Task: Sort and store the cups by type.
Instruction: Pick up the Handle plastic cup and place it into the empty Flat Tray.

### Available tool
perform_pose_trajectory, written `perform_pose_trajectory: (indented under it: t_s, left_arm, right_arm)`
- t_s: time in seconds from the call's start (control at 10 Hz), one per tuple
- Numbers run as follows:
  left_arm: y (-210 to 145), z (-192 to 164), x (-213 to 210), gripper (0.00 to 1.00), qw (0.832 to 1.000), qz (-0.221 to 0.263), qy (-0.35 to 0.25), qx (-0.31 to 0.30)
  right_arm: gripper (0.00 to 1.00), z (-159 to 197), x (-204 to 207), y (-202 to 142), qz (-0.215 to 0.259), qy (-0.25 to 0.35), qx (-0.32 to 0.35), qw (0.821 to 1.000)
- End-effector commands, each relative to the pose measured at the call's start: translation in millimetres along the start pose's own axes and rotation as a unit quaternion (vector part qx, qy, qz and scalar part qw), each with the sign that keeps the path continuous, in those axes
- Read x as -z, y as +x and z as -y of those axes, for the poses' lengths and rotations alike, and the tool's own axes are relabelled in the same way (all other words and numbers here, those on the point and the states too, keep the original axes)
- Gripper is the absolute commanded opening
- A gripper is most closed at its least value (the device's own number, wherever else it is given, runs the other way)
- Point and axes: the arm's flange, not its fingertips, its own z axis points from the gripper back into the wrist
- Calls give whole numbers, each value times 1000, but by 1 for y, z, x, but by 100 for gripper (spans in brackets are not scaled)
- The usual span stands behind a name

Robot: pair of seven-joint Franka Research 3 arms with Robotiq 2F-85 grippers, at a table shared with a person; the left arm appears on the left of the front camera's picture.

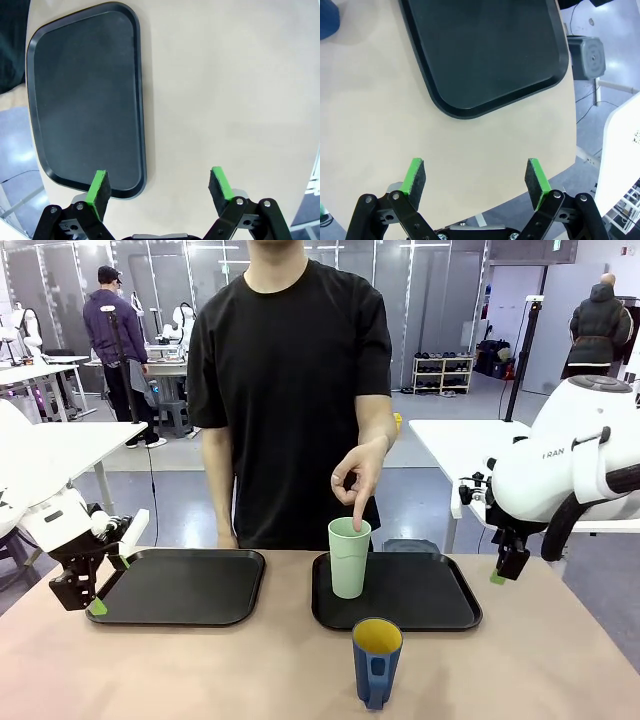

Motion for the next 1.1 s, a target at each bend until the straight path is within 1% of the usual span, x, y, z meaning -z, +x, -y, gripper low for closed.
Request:
perform_pose_trajectory:
  t_s: [0.0, 0.1, 0.5, 0.6, 0.7, 0.9, 1.0]
  left_arm:
    - [-1, 2, 2, 100, 1000, -10, 11, 2]
    - [-1, 2, 2, 100, 1000, -10, 11, 2]
    - [-1, 2, 2, 100, 1000, -10, 11, 2]
    - [-1, 2, 2, 100, 1000, -10, 11, 2]
    - [-1, 2, 2, 100, 1000, -10, 11, 2]
    - [-1, 2, 2, 100, 1000, -10, 11, 2]
    - [-1, 2, 2, 100, 1000, -10, 11, 2]
  right_arm:
    - [100, 2, 7, -3, -9, 1, -1, 1000]
    - [100, 0, 0, 0, 0, 0, 0, 1000]
    - [100, 0, 2, 1, -2, 1, -2, 1000]
    - [100, 0, 8, -4, -14, 18, -26, 999]
    - [100, -14, 11, -8, -25, 48, -54, 997]
    - [100, -37, 13, -13, 3, 67, -95, 993]
    - [100, -48, 17, -14, 11, 74, -127, 989]
